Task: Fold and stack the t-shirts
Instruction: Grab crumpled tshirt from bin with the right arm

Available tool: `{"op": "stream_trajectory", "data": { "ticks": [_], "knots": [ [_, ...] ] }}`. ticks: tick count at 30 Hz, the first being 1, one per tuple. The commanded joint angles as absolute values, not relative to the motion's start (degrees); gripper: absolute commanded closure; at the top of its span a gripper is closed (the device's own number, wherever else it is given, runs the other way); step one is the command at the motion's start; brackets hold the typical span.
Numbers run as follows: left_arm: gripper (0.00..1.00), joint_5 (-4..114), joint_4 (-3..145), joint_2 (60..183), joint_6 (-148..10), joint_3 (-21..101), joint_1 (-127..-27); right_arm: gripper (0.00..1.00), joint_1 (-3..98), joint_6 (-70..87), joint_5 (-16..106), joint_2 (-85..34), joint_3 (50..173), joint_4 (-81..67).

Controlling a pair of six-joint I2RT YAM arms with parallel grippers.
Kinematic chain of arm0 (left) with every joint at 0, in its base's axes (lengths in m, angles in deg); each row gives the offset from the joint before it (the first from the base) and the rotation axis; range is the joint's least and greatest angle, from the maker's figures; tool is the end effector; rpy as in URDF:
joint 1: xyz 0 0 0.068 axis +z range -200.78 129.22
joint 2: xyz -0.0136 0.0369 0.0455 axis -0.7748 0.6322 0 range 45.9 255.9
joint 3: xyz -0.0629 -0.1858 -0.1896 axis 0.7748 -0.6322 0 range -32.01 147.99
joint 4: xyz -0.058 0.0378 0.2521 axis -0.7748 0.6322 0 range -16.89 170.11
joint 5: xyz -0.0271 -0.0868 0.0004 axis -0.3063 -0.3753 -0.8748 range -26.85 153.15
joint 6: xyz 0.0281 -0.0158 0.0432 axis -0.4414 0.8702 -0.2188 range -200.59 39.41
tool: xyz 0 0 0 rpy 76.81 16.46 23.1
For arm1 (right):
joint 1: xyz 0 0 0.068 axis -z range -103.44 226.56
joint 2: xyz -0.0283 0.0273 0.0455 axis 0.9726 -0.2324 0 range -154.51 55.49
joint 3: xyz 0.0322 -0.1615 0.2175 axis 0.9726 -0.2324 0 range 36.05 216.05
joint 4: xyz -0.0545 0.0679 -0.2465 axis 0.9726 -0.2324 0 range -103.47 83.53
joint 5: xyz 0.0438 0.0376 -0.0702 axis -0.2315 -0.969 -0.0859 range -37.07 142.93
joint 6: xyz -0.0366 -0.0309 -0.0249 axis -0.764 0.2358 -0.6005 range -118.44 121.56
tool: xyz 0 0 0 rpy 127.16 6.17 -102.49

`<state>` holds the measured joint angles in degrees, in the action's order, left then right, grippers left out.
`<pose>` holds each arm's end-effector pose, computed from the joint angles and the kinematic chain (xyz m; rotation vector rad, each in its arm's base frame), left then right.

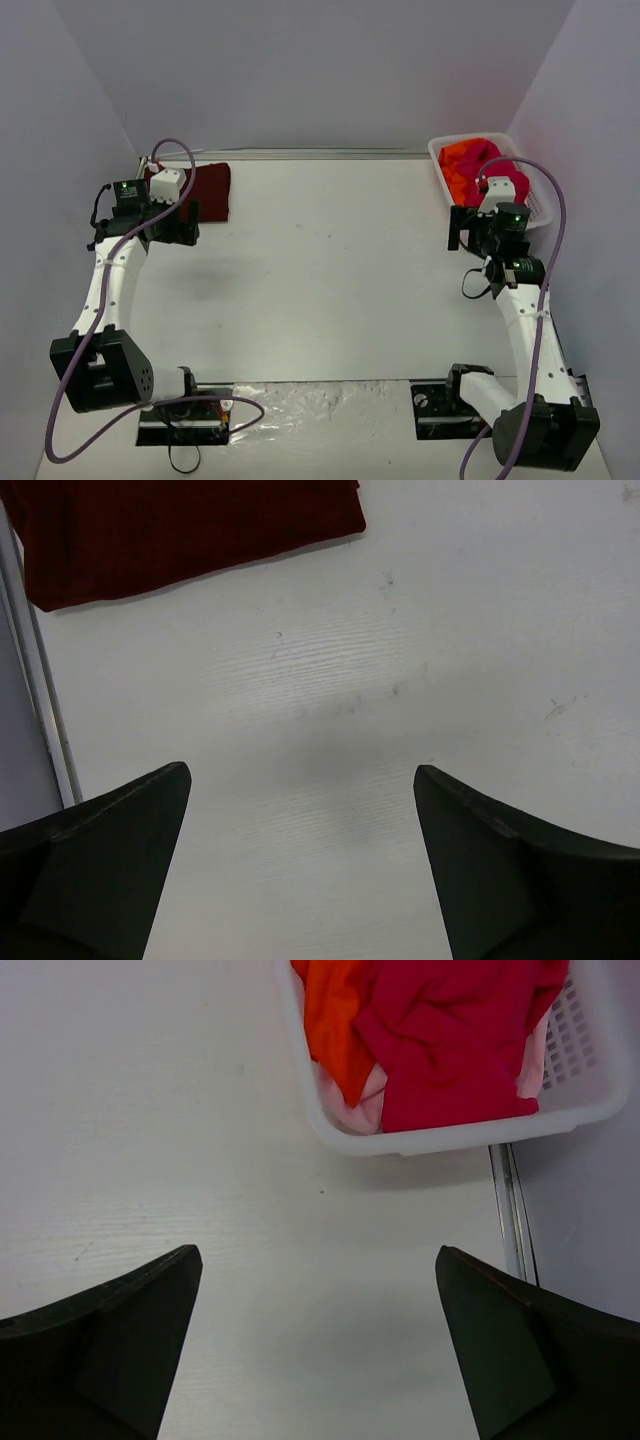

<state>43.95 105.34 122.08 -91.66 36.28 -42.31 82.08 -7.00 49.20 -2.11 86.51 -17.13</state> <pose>0.2887 0.0313 0.3264 0.2253 2.2207 -0.1951 0.2324 -0.0202 0.3319 -0.0946 1.8799 -0.1073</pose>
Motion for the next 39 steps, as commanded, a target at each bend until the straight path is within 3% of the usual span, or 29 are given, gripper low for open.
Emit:
{"op": "stream_trajectory", "data": {
  "ticks": [1, 7, 15, 29, 39],
  "knots": [
    [0.06, 43.9, 104.0, 118.1, -90.7, 34.1, -42.4, 0.00, 80.5, -5.6, 52.5, -0.2, 89.6, -15.4],
    [0.06, 42.1, 103.7, 115.4, -92.9, 31.3, -42.3, 0.00, 79.8, -14.5, 34.7, 4.3, 84.2, -12.6],
    [0.06, 36.0, 101.9, 109.8, -95.9, 26.0, -41.9, 0.00, 79.0, -23.7, 60.8, -12.1, 93.5, -0.8],
    [0.06, 31.9, 100.6, 107.1, -95.4, 23.4, -38.5, 0.00, 82.9, -24.3, 75.7, -43.5, 108.1, 16.5],
    [0.06, 31.5, 99.9, 107.9, -95.9, 22.3, -38.3, 0.01, 86.1, -21.3, 76.7, -60.0, 120.3, 17.3]
  ]
}}
